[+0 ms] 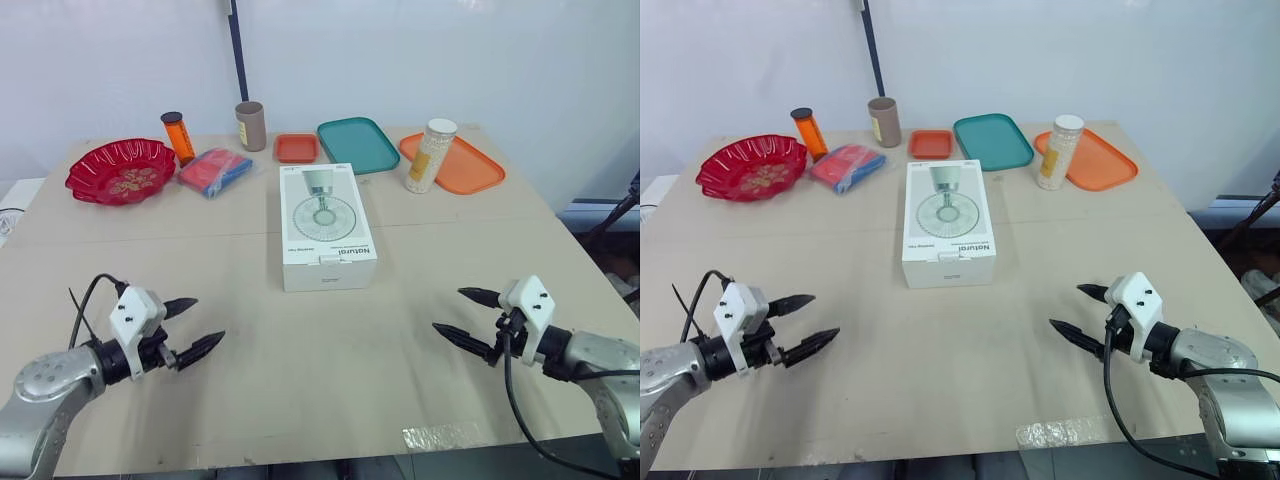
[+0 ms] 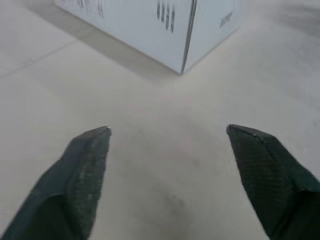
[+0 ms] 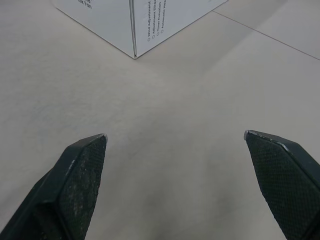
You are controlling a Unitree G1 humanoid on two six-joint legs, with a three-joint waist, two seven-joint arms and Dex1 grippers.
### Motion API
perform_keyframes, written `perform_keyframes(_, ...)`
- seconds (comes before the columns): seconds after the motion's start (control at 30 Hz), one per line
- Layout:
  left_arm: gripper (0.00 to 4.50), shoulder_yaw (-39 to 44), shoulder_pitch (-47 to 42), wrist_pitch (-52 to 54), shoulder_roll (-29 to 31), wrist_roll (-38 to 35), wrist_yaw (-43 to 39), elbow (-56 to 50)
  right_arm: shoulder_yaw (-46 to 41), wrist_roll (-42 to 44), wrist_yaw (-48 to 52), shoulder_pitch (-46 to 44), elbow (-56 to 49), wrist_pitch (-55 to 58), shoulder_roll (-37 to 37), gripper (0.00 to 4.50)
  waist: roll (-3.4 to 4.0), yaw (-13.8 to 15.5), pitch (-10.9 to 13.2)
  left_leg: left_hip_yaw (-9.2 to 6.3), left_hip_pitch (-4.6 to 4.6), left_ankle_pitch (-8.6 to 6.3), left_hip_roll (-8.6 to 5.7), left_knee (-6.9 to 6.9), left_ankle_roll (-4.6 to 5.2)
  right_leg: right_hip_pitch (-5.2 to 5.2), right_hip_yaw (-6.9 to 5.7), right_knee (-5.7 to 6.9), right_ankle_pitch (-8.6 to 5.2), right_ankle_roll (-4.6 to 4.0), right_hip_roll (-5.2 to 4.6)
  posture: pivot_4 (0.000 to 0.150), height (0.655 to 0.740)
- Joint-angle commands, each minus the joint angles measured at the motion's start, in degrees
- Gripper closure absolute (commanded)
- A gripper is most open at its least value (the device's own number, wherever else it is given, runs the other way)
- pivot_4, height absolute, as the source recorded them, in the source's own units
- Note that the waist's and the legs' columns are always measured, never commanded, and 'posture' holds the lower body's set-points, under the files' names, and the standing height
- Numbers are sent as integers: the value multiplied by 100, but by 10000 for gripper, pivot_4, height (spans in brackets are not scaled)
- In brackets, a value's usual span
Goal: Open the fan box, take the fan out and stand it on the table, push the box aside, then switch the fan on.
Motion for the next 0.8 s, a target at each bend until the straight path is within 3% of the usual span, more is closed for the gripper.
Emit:
perform_keyframes(0.03, 16703, 168, -501, 53, 160, -126, 55, -66, -55, 53, -73, -137, -156, -48, 26, 0, 0, 0, 0, 0, 0, 0, 0, 0, 0, 0, 0, 0, 0, 0, 0, 1500, 7255)
perform_keyframes(0.23, 36501, -117, -1804, 322, -17, -225, 406, 303, 17, 54, -166, -216, -269, 32, 66, 0, 0, 5, 0, -1, 0, 0, 0, 0, -1, 0, -1, 2, 1, -1, 1, 1500, 7255)
perform_keyframes(0.33, 36501, -362, -2330, 496, -163, -215, 517, 410, 18, 78, -215, -234, -344, 50, 85, 0, -3, 7, 1, -3, -1, 1, -3, 8, -1, 4, -3, 0, 4, 3, -1, 1500, 7255)
perform_keyframes(0.43, 44570, -748, -3021, 687, -404, -91, 690, 707, 28, 76, -277, -268, -413, 67, 115, 0, -4, 5, 1, -7, -9, 0, -4, 12, -3, 0, -8, 1, 5, 3, -2, 1500, 7255)
perform_keyframes(0.8, 44570, -1852, -4493, 808, -1352, 673, 1142, 1823, 198, 17, -446, -425, -456, 73, 216, 0, -6, 6, 3, -16, -23, 0, -6, 31, -3, -3, -16, 3, 7, 5, -1, 1500, 7255)
